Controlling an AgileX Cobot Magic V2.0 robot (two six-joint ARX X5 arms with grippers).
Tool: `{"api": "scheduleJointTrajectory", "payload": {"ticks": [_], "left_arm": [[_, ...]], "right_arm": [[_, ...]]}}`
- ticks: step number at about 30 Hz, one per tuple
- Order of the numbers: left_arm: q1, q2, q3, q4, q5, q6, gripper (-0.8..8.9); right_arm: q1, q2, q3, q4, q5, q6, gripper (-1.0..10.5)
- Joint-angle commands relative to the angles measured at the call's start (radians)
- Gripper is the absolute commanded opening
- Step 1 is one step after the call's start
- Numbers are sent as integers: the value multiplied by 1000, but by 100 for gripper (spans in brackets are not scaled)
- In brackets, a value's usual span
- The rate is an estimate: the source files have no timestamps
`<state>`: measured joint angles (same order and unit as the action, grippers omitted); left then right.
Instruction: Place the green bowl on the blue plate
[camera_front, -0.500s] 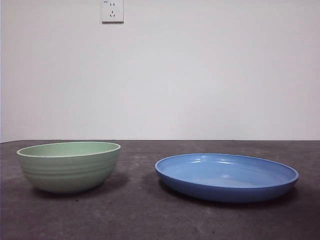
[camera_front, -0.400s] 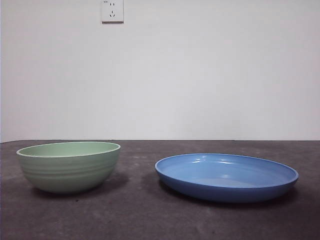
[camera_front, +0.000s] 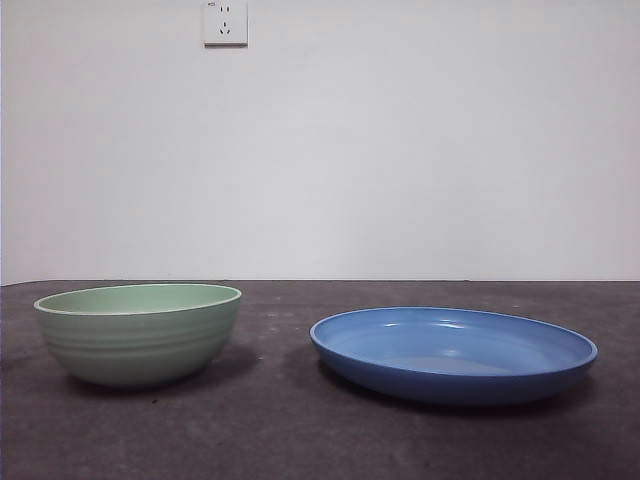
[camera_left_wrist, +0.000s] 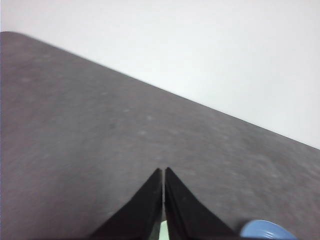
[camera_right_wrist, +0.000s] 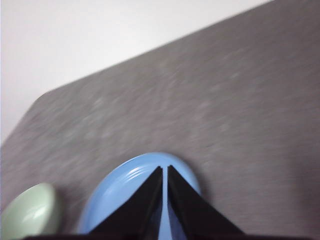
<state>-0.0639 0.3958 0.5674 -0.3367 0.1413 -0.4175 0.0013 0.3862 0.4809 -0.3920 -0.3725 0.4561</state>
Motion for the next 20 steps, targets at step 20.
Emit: {"api": "scheduleJointTrajectory", "payload": {"ticks": [20], "left_arm": [[-184, 397, 259, -257, 351, 158, 9]], "right_arm": [[222, 287, 271, -225, -277, -220, 12]]}}
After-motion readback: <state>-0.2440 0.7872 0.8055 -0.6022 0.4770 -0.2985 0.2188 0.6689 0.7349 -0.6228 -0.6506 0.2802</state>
